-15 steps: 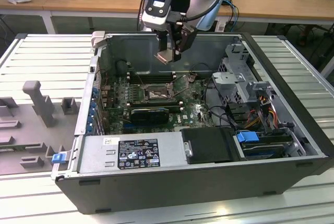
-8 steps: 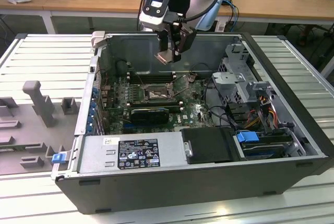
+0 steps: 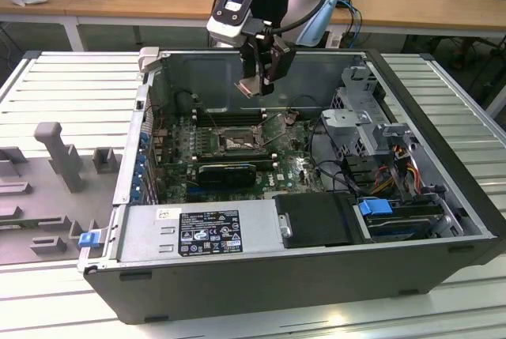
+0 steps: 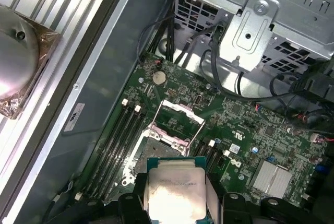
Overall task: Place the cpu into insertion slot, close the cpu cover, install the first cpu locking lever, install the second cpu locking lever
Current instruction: 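Place the cpu into insertion slot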
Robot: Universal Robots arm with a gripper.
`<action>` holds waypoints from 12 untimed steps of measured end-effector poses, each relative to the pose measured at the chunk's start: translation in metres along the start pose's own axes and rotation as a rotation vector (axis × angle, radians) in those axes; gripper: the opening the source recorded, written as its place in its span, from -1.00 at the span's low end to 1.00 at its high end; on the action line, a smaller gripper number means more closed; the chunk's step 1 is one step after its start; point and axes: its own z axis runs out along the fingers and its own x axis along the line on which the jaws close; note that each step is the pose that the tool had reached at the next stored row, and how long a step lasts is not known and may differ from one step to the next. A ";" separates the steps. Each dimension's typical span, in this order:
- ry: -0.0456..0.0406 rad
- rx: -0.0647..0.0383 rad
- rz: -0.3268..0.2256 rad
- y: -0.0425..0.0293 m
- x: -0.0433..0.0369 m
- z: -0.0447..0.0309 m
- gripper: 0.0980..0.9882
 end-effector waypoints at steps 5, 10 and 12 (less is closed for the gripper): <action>-0.0042 -0.001 0.049 -0.0001 0.0000 0.0011 -0.03; -0.0112 -0.003 0.130 -0.0004 0.0000 0.0038 -0.03; -0.0133 -0.003 0.153 -0.0012 0.0003 0.0044 -0.03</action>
